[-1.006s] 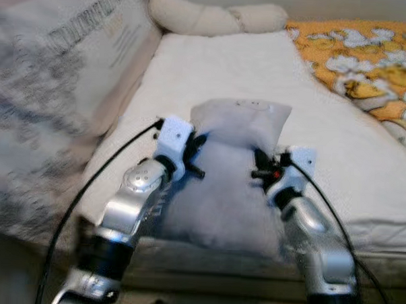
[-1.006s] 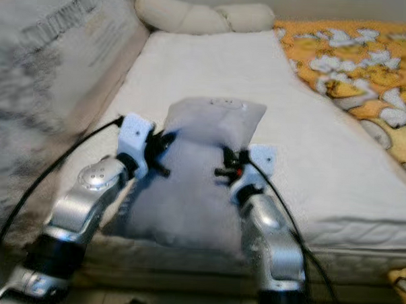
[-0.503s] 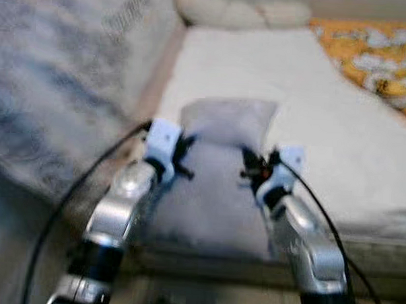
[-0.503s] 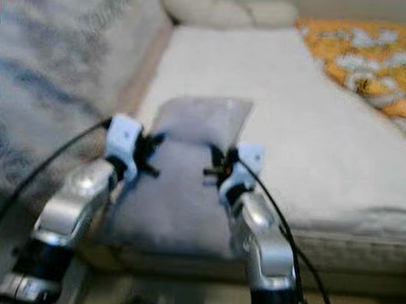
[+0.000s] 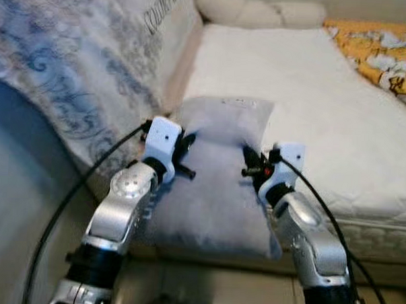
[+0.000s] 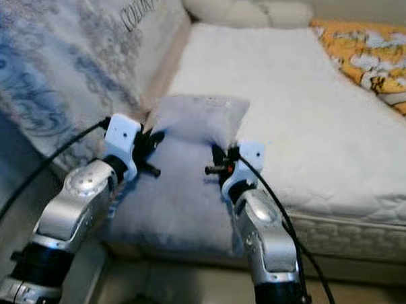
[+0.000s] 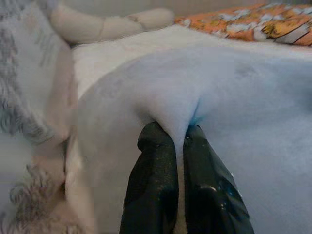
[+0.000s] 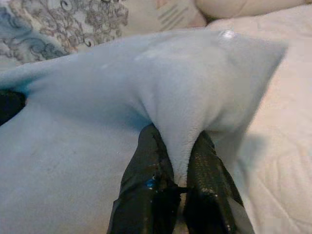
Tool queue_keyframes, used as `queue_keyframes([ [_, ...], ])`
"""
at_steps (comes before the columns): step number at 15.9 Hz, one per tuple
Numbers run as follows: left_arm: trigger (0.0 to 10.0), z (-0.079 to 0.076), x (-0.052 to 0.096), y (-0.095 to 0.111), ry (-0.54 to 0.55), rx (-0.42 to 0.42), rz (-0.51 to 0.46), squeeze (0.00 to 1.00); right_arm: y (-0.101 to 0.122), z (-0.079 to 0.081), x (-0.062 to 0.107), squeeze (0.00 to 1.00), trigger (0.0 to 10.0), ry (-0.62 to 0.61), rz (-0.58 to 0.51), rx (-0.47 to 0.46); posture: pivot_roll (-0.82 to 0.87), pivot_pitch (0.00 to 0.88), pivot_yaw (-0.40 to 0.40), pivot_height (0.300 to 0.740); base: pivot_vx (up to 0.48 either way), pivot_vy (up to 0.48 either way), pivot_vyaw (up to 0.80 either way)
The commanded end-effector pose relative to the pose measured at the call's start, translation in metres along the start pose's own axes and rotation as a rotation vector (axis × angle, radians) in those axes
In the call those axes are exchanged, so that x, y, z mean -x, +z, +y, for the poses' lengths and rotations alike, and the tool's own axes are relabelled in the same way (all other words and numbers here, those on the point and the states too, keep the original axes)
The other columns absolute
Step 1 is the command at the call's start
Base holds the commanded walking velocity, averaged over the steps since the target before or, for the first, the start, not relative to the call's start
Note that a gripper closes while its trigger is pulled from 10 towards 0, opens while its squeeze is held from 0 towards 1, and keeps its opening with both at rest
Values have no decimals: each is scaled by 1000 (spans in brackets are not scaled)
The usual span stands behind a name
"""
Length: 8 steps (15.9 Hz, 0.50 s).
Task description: Clean up the room
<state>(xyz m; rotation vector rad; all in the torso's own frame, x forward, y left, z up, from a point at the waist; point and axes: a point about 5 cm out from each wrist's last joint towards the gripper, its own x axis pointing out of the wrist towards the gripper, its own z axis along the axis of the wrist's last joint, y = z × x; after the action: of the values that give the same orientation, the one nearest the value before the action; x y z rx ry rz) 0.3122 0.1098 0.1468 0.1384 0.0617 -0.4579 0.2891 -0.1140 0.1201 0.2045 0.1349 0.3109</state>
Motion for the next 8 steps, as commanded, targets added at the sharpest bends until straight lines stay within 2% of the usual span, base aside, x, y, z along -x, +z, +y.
queue_keyframes([
  [1, 10000, 12, 1, 10, 56, -29, -39, 0, 2, -10, 3, 0, 10000, -58, -15, 1, -32, 0, 37, 740, 289, 0, 0],
  [8, 10000, 8, -4, 10, 30, -26, -43, 0, 2, -13, 4, 0, 10000, -81, -17, 4, -40, 0, 43, 740, 301, 0, 0],
])
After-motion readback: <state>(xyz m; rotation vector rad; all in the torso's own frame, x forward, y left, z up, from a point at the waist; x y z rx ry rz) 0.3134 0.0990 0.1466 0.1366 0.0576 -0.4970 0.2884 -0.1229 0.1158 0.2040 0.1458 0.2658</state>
